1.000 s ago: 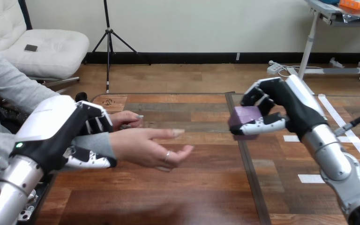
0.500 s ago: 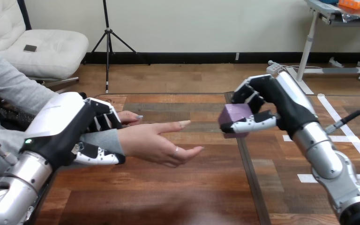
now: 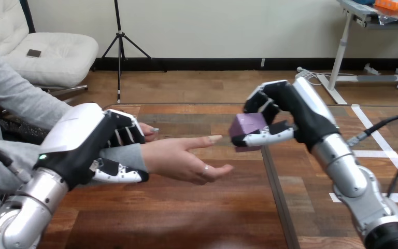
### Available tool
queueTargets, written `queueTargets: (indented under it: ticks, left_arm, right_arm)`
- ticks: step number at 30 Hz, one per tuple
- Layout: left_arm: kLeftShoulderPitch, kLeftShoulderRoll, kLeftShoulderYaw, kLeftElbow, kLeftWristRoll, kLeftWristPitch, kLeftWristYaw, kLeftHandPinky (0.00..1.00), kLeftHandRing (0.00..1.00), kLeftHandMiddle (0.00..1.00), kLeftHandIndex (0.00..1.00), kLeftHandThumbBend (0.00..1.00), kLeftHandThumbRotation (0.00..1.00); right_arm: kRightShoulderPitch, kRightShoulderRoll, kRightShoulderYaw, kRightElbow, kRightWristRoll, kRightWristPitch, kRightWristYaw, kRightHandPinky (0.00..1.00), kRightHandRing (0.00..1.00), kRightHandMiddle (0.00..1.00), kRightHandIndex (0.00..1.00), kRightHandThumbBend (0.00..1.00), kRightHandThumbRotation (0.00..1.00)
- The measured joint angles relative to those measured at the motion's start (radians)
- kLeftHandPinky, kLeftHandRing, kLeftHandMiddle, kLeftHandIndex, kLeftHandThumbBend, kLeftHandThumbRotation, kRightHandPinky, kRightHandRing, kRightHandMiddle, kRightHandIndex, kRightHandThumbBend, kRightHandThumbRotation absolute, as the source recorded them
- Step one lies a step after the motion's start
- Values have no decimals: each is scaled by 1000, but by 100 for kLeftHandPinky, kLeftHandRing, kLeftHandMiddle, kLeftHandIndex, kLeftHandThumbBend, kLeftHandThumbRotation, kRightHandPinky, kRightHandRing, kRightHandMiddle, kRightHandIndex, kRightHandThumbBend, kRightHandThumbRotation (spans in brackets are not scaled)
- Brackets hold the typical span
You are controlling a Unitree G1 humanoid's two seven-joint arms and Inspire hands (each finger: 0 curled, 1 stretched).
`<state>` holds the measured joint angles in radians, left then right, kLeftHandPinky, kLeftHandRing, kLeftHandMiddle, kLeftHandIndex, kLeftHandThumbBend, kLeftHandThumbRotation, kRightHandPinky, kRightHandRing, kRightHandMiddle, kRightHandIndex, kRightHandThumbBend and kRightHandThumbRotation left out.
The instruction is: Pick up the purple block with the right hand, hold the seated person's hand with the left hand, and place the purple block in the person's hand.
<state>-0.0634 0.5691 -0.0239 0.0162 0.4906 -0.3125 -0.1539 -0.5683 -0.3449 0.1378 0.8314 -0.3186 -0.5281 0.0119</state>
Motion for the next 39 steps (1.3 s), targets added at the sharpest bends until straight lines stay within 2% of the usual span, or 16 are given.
queueTargets:
  ticks: [13,27,39]
  left_arm:
    - [-12,-23,-22,2,5,8,-8,29,36,41,44,60,0]
    - [-18,-41,-42,12,26,7,1,27,33,41,45,60,0]
    - [-18,-52,-48,36,29,0,14,25,32,40,44,60,0]
  right_arm:
    - [2,36,22,-48,0,16,5,38,39,41,42,77,0]
    - [12,63,38,-100,0,28,35,38,39,42,43,74,0]
    - [23,75,46,-121,1,32,65,36,39,41,42,75,0]
